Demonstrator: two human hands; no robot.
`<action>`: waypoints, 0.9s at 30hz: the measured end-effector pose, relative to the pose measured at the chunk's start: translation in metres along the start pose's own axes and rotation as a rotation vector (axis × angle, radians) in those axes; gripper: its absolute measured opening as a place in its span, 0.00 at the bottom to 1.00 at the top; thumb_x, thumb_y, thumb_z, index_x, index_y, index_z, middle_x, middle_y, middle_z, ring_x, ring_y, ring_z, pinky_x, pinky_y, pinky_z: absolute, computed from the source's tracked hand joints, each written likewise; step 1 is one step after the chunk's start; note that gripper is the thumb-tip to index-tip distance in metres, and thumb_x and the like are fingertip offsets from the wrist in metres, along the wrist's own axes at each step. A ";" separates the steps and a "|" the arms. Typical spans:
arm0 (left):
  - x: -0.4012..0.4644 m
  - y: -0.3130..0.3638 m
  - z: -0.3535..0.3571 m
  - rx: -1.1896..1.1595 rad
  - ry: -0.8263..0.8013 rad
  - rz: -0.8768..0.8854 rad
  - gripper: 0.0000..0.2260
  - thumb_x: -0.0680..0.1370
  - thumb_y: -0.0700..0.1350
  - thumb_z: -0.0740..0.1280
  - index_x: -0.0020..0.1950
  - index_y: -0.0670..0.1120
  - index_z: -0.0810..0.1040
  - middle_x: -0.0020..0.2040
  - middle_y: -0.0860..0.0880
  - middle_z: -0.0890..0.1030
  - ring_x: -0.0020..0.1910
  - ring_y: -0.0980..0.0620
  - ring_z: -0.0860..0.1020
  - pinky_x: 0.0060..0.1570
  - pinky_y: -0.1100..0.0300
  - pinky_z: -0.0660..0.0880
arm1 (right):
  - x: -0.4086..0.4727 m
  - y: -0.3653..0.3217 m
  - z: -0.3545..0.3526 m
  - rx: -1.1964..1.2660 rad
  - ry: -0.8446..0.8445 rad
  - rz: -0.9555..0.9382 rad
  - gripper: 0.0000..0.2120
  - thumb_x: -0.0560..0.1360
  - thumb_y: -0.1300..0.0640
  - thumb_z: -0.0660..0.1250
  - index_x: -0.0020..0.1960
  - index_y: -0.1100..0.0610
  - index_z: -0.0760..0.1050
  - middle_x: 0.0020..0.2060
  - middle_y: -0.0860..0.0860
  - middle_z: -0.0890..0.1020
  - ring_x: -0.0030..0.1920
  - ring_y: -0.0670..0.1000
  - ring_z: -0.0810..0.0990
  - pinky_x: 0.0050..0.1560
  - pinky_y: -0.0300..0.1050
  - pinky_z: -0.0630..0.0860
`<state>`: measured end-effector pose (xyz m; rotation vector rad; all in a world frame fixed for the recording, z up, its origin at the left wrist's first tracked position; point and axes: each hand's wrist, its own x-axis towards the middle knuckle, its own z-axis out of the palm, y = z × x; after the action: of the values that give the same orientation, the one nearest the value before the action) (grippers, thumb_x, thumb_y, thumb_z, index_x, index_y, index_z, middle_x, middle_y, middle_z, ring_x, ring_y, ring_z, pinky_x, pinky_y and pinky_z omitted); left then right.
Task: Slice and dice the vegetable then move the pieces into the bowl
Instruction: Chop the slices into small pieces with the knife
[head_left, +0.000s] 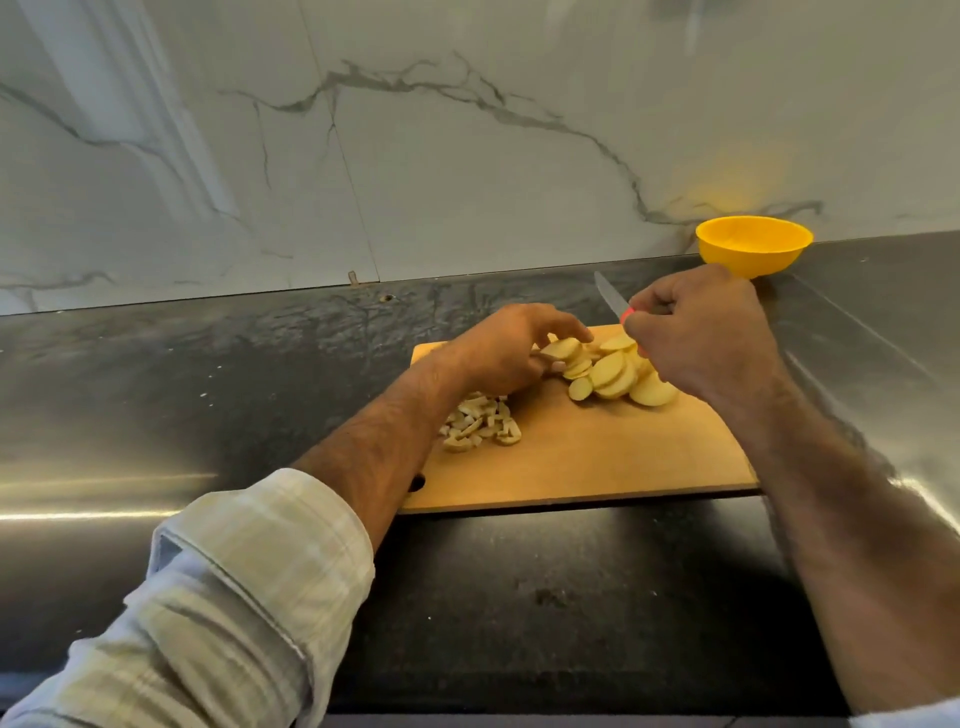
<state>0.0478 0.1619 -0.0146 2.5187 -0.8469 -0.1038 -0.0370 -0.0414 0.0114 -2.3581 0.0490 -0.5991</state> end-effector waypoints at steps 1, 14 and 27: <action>-0.001 -0.001 -0.001 -0.017 0.012 0.007 0.21 0.82 0.43 0.71 0.72 0.60 0.76 0.69 0.55 0.77 0.63 0.56 0.76 0.63 0.56 0.75 | -0.001 -0.002 0.000 0.011 -0.005 -0.008 0.06 0.78 0.55 0.72 0.49 0.54 0.87 0.36 0.46 0.85 0.36 0.48 0.83 0.40 0.52 0.85; -0.041 -0.057 -0.045 -0.317 0.374 -0.214 0.18 0.74 0.37 0.80 0.61 0.45 0.81 0.55 0.47 0.84 0.54 0.50 0.84 0.53 0.59 0.84 | -0.027 -0.029 0.024 -0.207 -0.467 -0.050 0.06 0.77 0.52 0.73 0.54 0.46 0.85 0.48 0.45 0.82 0.41 0.49 0.82 0.34 0.42 0.80; -0.030 -0.037 -0.024 0.027 0.013 -0.121 0.10 0.79 0.47 0.72 0.55 0.63 0.85 0.64 0.61 0.81 0.69 0.56 0.74 0.75 0.35 0.59 | -0.023 -0.029 0.026 -0.292 -0.483 0.042 0.15 0.79 0.51 0.73 0.65 0.49 0.82 0.52 0.46 0.79 0.48 0.50 0.81 0.47 0.46 0.84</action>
<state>0.0487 0.2150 -0.0126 2.5918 -0.6952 -0.1156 -0.0501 0.0011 0.0033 -2.7154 -0.0347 0.0126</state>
